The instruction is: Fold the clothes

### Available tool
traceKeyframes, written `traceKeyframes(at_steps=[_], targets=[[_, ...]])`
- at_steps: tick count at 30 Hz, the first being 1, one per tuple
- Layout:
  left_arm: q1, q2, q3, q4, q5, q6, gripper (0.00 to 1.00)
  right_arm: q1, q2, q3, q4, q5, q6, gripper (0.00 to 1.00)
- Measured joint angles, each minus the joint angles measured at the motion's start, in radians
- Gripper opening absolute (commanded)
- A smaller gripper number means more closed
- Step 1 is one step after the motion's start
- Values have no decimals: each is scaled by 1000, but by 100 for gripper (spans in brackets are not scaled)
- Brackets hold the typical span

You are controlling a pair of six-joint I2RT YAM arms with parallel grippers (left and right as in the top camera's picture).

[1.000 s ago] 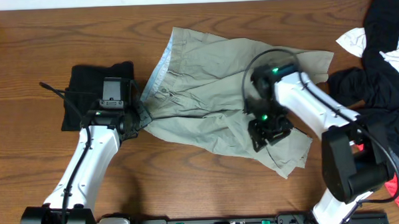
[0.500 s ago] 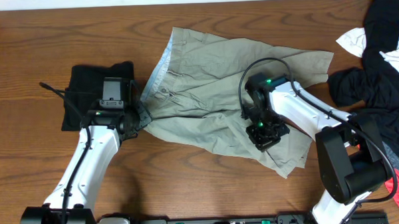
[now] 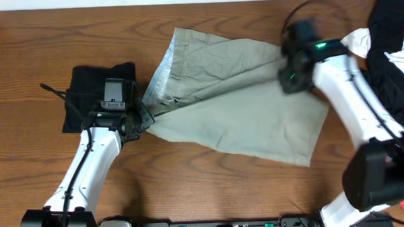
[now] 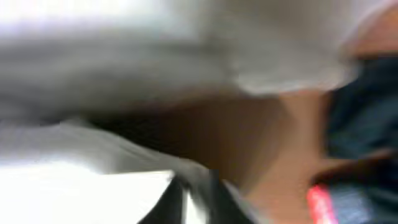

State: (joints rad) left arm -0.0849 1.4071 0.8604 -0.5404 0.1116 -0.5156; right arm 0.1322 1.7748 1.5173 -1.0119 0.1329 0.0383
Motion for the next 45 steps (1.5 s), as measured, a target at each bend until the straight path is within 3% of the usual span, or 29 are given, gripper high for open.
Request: traceKeyframes(at_steps=[6, 17, 25, 39, 42, 45], targets=[[0, 0, 0, -2, -7, 0, 6, -118, 3, -1, -24, -5, -1, 51], [0, 0, 0, -2, -7, 0, 6, -132, 4, -66, -241, -158, 7, 55], [0, 0, 0, -2, -7, 0, 6, -115, 6, -333, -118, -275, 8, 57], [0, 0, 0, -2, -7, 0, 6, -113, -14, -565, 72, -335, 59, 69], [0, 0, 0, -2, -7, 1, 7, -113, -45, -601, 114, -338, 83, 68], [0, 0, 0, -2, -7, 5, 7, -113, -69, -635, 152, -340, 97, 61]])
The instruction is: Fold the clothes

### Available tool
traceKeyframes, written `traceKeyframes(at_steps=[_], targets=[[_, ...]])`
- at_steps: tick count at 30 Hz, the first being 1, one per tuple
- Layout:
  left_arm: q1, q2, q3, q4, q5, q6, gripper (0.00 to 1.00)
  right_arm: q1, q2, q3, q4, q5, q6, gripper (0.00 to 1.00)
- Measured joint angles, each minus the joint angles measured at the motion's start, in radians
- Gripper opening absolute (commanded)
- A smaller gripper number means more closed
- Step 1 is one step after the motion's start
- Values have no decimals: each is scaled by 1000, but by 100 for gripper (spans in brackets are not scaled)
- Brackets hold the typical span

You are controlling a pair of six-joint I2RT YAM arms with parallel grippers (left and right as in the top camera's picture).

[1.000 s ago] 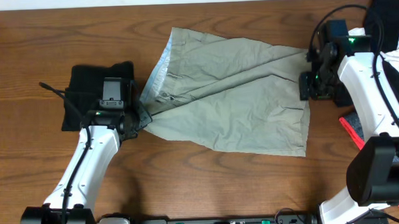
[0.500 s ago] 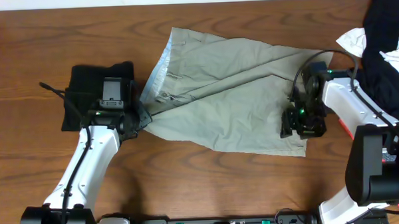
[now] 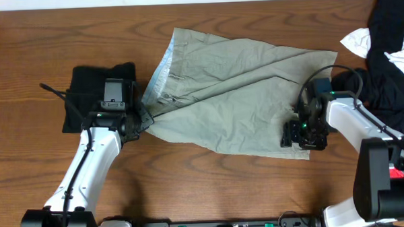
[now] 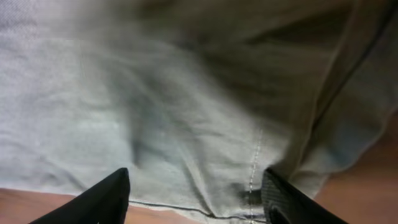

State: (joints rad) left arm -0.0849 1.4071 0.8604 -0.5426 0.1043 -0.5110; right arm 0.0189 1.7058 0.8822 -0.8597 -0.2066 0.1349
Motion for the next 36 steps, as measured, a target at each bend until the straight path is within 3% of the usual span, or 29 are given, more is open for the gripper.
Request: traceKeyframes(at_steps=[2, 4, 6, 18, 27, 36], targets=[[0, 0, 0, 0, 0, 3, 7, -3, -12, -16, 19, 3, 9, 47], [0, 0, 0, 0, 0, 6, 7, -6, -16, -26, 40, -5, 18, 15], [0, 0, 0, 0, -1, 10, 7, -7, -14, -34, 65, -34, 16, 2], [0, 0, 0, -8, -4, 23, 6, -8, 12, -46, 80, -205, 14, 1], [-1, 0, 0, -147, 1, 49, 6, -111, -148, -31, -106, 26, 26, 1], [-8, 0, -1, -338, 51, 48, 6, -185, -308, -8, -244, 35, 115, 1]])
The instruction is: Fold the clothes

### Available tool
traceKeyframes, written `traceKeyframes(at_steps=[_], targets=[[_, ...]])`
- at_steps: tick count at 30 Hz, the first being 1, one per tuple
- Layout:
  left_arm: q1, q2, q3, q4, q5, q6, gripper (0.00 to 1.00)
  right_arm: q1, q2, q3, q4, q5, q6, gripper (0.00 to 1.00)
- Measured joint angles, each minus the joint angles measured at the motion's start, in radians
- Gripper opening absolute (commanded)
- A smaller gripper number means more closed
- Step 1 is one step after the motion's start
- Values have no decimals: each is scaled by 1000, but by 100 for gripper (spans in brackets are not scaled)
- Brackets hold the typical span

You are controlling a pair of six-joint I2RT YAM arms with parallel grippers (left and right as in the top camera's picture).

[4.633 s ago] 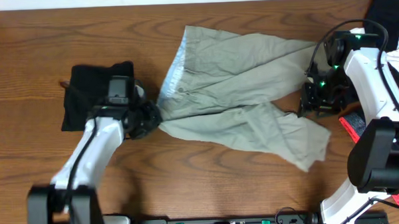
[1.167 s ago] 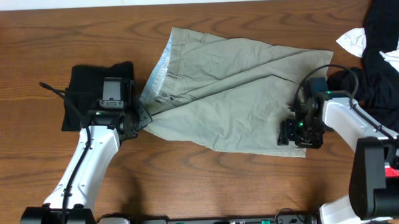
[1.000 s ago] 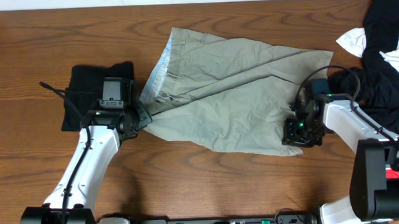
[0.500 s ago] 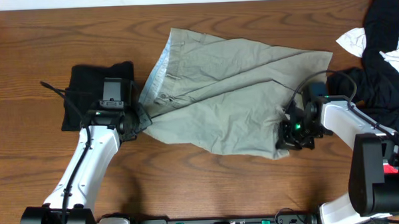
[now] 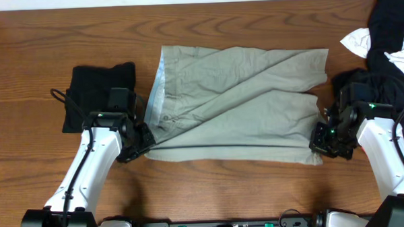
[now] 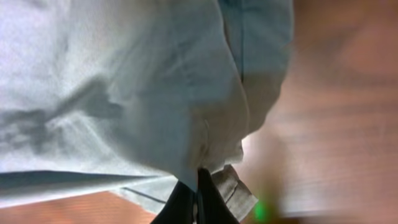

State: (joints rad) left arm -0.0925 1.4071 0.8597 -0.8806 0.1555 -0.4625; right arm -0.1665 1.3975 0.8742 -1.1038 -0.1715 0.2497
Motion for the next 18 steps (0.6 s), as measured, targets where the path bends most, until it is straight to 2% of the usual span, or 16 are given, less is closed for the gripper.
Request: traceKeyframes(at_steps=[4, 8, 18], targets=[[2, -1, 0, -36, 18, 9, 6, -7, 0, 0, -45, -9, 29, 1], [5, -43, 0, -36, 30, 23, 6, -7, -49, 0, -22, -11, 32, 1], [5, -497, 7, 16, 48, 45, 6, -7, -398, 87, -13, -16, 32, 1]])
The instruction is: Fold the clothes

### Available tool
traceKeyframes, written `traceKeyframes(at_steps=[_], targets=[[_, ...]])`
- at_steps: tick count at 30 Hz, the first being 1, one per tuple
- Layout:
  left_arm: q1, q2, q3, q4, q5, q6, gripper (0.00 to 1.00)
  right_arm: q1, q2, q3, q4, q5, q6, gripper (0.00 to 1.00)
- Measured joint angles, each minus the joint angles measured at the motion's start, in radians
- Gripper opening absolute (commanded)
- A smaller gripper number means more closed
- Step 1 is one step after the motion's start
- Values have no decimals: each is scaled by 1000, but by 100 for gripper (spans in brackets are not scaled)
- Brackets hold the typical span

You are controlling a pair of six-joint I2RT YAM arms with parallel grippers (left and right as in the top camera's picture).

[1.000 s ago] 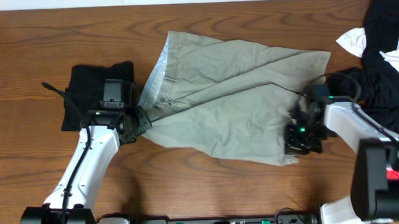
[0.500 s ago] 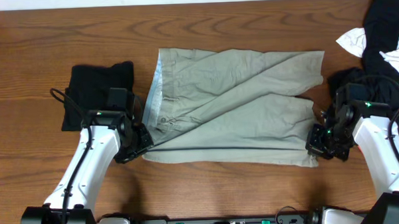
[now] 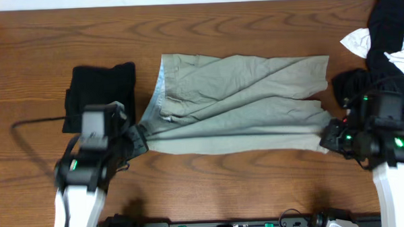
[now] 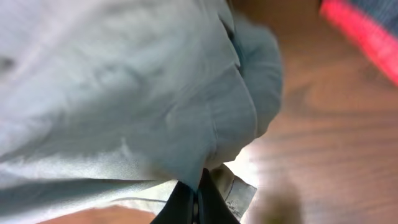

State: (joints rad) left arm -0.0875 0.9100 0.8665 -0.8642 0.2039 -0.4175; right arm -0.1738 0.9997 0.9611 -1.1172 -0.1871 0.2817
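Pale grey-green shorts (image 3: 239,102) lie stretched across the middle of the wooden table, lifted slightly along their near edge. My left gripper (image 3: 137,139) is shut on the shorts' near left corner at the waistband. At the near right corner my right gripper (image 3: 327,141) is shut on the hem; in the right wrist view the shorts (image 4: 137,93) hang from the pinched right gripper (image 4: 198,199).
A folded black garment (image 3: 99,97) lies left of the shorts. A heap of black and white clothes (image 3: 385,40) sits at the far right corner, with something red (image 4: 364,34) near it. Bare wood table (image 3: 231,180) shows in front.
Both arms have drawn back toward the near edge. The shorts' near edge is pulled straighter and tauter between the two grippers, and the cloth looks narrower front to back.
First my left gripper held the waistband corner while my right hovered over the far right of the skewed shorts. Then the right gripper stood open at the near right hem. It shut on the hem, and the shorts now lie squared and stretched.
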Motion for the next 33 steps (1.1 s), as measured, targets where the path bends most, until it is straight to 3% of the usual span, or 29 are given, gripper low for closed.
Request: traceKeyframes(at_steps=[9, 25, 33], targets=[[0, -261, 2, 95, 3, 0, 6, 0, -105, 111, -17, 1, 0, 1], [2, -266, 2, 106, -89, 0, 7, -4, -92, 253, -261, 90, 41, 4], [2, -210, 2, 160, -137, 0, 7, -6, 66, 254, -257, 111, 45, 1]])
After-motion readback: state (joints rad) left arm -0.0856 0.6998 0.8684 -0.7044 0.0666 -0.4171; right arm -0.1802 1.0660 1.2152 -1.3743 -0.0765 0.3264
